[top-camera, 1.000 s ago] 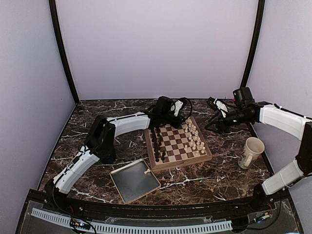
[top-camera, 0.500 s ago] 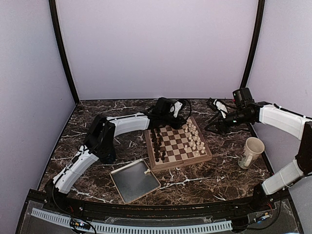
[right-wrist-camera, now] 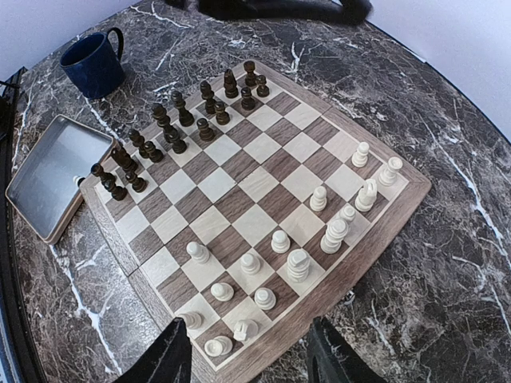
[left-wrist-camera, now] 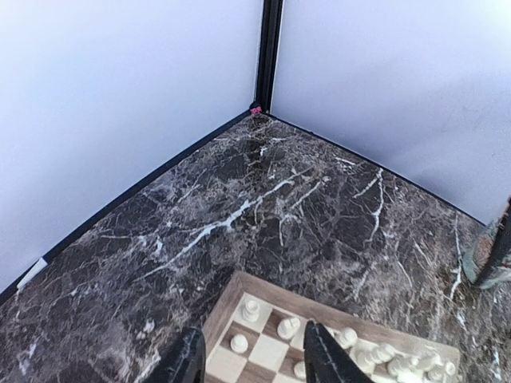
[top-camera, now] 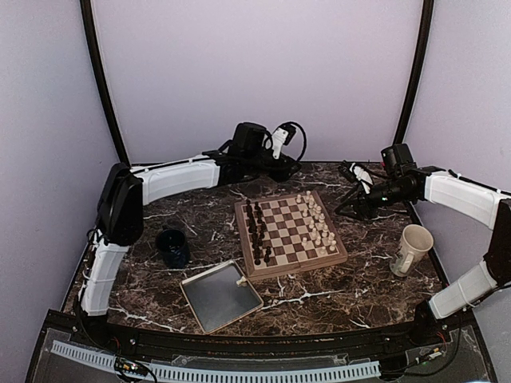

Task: Set up the chess pieces on the board
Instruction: Place the pawn at h2, then pick up the pawn from the storage box.

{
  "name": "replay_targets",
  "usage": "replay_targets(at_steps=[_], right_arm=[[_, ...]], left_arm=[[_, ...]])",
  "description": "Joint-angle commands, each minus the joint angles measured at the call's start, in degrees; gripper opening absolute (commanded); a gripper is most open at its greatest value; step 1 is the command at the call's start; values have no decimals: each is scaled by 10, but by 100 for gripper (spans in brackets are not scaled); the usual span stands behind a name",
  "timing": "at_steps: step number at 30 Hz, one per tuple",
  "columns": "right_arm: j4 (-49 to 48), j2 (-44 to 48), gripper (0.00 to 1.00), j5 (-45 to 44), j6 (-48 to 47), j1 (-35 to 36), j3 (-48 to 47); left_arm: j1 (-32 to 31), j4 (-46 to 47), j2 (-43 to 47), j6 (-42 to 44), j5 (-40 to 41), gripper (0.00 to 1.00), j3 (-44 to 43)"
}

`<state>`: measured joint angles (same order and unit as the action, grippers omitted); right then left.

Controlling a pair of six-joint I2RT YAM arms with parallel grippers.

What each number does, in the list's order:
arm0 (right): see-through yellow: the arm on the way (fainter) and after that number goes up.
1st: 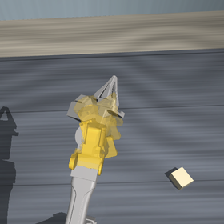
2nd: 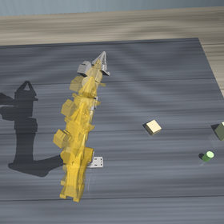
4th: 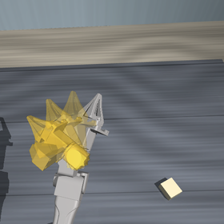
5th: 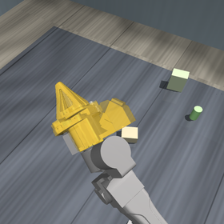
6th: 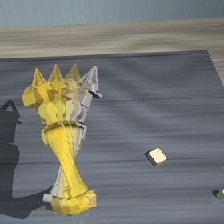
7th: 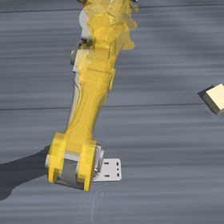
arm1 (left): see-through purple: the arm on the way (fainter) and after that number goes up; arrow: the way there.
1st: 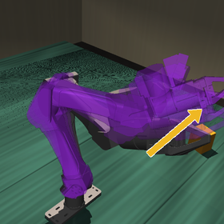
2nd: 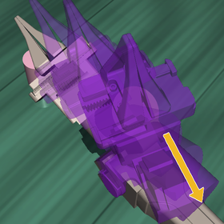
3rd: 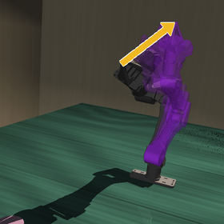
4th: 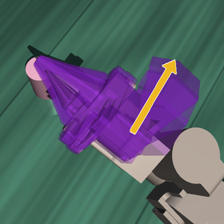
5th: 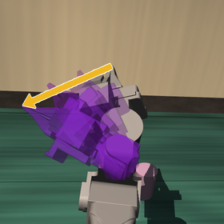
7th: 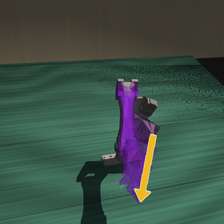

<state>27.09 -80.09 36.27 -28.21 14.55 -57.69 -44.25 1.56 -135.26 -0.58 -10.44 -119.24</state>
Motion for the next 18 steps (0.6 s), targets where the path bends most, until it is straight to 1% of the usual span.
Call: replay_targets(at_steps=[1, 3, 4, 8, 11, 13, 15, 18], right_arm=[[-3, 3, 50, 7, -4, -3, -1], [-2, 2, 50, 7, -5, -4, -2], [-1, 2, 50, 9, -5, -3, -5], [7, -2, 49, 22, -13, -2, -9], [15, -10, 48, 36, -21, -2, -13], [21, -14, 47, 45, -23, -2, -16], [25, -16, 47, 54, -25, -2, -18], [27, -16, 46, 59, -24, -2, -18]], left_arm=[[-6, -70, 138, 10, 6, 43, 109], [-9, -87, 206, 15, 1, 41, 204], [-11, -89, 256, 19, -5, 39, 253], [-24, -85, 400, 41, -26, 38, 454], [-36, -67, 482, 48, -45, 37, 580], [-41, -57, 522, 38, -55, 37, 645], [-49, -53, 541, 28, -58, 36, 690], [-63, -59, 542, 20, -50, 34, 724]])
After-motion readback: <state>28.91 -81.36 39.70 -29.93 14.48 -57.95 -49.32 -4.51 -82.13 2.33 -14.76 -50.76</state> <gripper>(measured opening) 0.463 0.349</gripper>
